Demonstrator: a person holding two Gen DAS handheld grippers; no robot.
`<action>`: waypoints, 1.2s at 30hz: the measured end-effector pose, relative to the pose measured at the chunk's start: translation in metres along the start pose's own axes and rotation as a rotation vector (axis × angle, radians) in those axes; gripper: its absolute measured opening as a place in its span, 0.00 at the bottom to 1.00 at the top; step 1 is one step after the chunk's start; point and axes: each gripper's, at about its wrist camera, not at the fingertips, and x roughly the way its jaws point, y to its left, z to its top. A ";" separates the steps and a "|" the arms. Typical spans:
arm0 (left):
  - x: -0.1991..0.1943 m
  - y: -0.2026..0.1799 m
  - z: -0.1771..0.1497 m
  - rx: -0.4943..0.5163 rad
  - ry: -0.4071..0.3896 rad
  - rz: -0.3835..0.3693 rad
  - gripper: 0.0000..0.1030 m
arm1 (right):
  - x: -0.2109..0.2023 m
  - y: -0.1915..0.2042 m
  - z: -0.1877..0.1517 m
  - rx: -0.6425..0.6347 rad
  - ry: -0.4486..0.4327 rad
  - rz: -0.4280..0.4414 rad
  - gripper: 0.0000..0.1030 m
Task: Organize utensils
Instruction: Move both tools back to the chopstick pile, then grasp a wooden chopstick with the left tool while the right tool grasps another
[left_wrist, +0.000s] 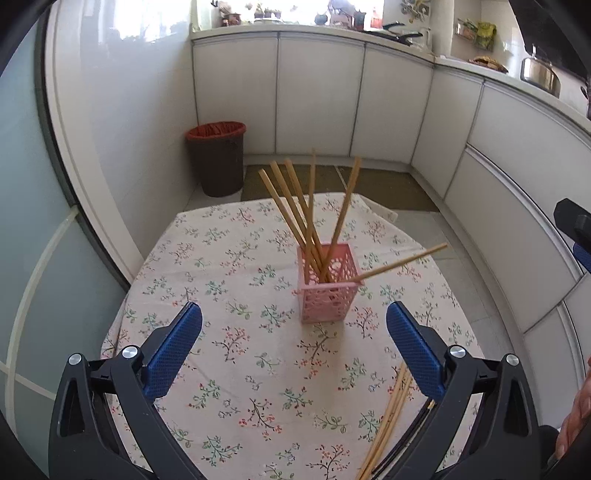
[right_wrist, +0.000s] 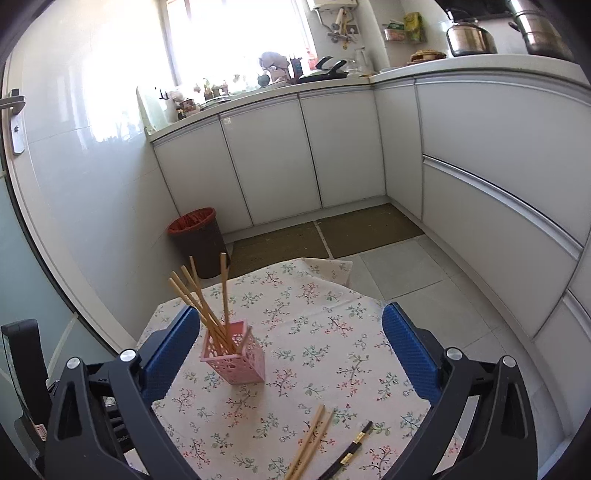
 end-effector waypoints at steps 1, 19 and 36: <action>0.007 -0.005 -0.003 0.019 0.037 -0.015 0.93 | 0.000 -0.007 -0.004 0.001 0.011 -0.013 0.94; 0.165 -0.115 -0.055 0.112 0.590 -0.169 0.64 | 0.040 -0.164 -0.111 0.224 0.352 -0.182 0.94; 0.194 -0.140 -0.073 0.267 0.590 -0.096 0.07 | 0.057 -0.157 -0.115 0.248 0.431 -0.151 0.93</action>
